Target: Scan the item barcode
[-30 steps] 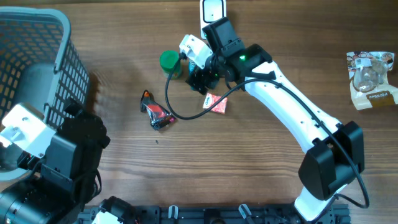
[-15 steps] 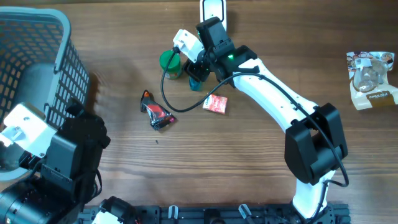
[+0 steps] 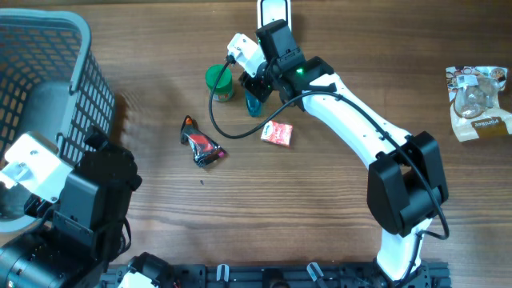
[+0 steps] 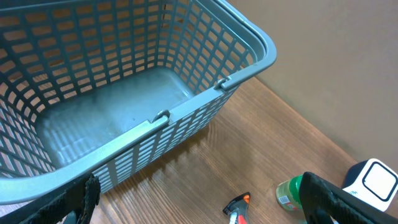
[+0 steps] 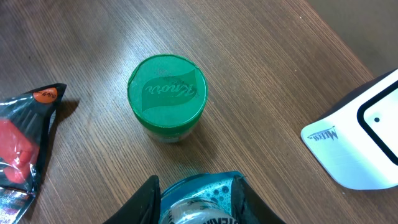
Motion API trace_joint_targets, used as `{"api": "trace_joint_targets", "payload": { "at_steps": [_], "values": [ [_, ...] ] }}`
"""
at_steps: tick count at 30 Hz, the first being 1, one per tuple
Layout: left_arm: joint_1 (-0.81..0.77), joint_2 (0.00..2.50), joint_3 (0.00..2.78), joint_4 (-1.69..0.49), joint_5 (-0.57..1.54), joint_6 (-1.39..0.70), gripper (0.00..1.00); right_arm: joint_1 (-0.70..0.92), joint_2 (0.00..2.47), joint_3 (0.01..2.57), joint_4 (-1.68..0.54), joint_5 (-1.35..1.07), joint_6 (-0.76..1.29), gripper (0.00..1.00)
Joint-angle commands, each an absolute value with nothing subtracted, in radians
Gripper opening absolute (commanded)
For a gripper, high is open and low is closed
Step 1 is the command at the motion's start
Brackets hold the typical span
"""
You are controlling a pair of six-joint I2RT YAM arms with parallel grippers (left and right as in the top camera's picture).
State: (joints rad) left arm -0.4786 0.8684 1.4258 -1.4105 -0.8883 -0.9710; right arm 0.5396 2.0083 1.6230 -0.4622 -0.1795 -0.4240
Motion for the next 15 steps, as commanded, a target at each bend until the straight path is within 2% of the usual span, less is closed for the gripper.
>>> {"api": "trace_joint_targets", "payload": {
  "at_steps": [1,9,15],
  "values": [
    [-0.479,0.865,1.425,-1.411,-0.887,-0.977,1.0,0.533,2.013,1.621,-0.471,-0.173,-0.416,0.11],
    [-0.479,0.882,1.425,-1.411,-0.887,-0.977,1.0,0.533,1.864,1.621,-0.577,-0.22,-0.418,0.08],
    [-0.479,0.894,1.425,-1.412,-0.887,-0.977,1.0,0.533,1.853,1.621,-0.724,-0.548,-0.511,0.08]
  ]
}}
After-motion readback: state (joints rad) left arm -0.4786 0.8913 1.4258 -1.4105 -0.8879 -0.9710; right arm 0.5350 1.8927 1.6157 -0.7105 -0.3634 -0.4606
